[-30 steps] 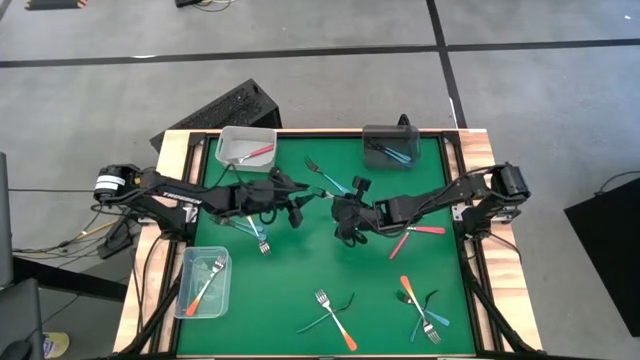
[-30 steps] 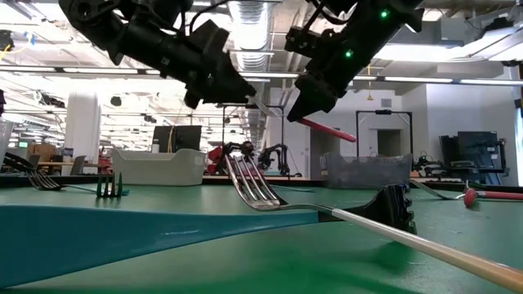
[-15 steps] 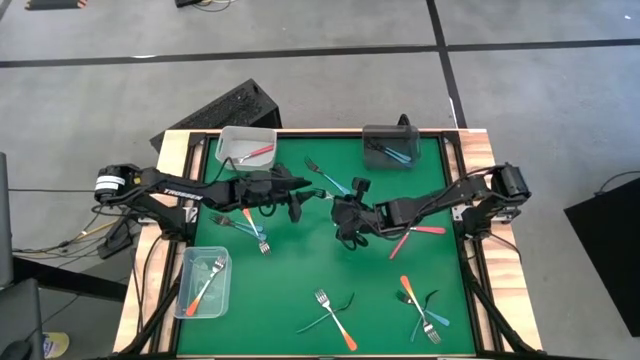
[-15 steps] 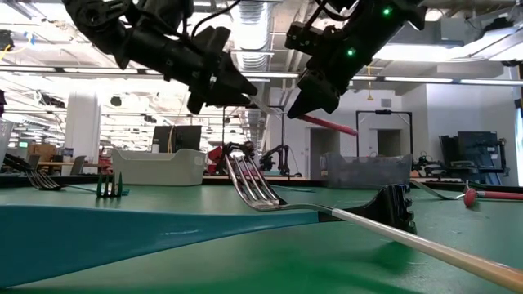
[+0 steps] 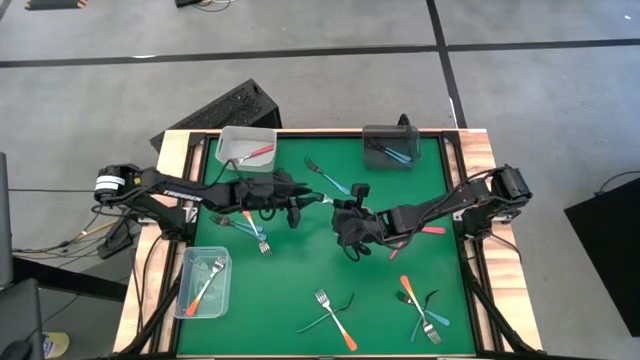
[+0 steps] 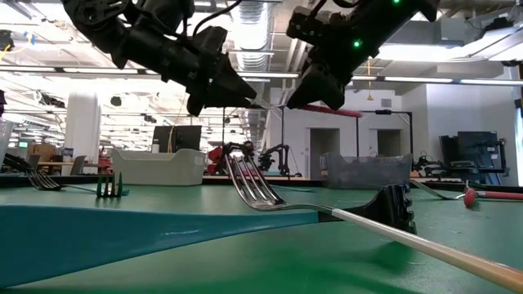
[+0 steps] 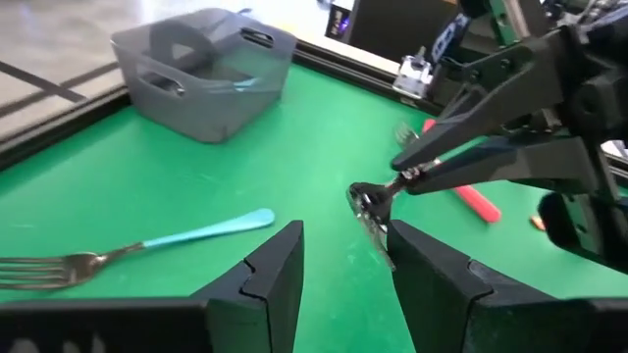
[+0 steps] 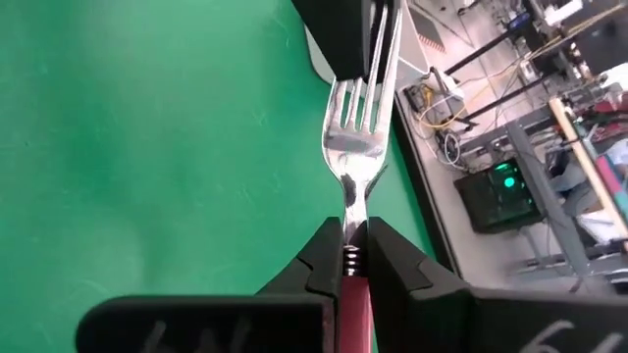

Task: Sort silverware by color (type)
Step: Put the pink fork into the white bin

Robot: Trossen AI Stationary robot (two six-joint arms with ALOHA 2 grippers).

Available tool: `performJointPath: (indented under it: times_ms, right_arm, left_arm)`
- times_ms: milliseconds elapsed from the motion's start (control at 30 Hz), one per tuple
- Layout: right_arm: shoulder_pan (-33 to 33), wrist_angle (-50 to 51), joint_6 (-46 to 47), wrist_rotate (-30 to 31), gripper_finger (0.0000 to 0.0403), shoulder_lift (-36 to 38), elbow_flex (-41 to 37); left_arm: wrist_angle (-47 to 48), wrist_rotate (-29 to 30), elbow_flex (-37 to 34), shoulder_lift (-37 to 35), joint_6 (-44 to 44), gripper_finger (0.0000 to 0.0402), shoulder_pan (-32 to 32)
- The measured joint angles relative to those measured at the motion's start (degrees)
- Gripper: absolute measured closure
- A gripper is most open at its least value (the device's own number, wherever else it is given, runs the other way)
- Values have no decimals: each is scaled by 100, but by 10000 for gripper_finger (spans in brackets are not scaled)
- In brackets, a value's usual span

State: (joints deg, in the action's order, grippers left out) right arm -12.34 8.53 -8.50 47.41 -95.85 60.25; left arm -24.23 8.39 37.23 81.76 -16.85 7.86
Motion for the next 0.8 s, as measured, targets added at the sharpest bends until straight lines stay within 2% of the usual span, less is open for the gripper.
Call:
performJointPath:
  times_ms: [200,367,500,567,667,800]
  right_arm:
    - [-15,-106,-356,37,368,0,2]
    - [-43,-116,-360,64,388,0,2]
    - [-51,-23,-144,55,382,0,2]
    - [20,152,482,57,368,0,2]
    - [295,551,1958,3,341,47,2]
    - [850,1264,3604,-1007,301,77,3]
  left_arm:
    - [-144,-6,0,-2,75,268,122]
    - [-122,-30,0,-2,73,268,126]
    - [-120,-34,0,-2,71,268,126]
    - [-118,-45,0,-2,68,268,126]
    - [-116,-47,0,-2,66,268,126]
    - [-87,-47,0,-2,62,268,124]
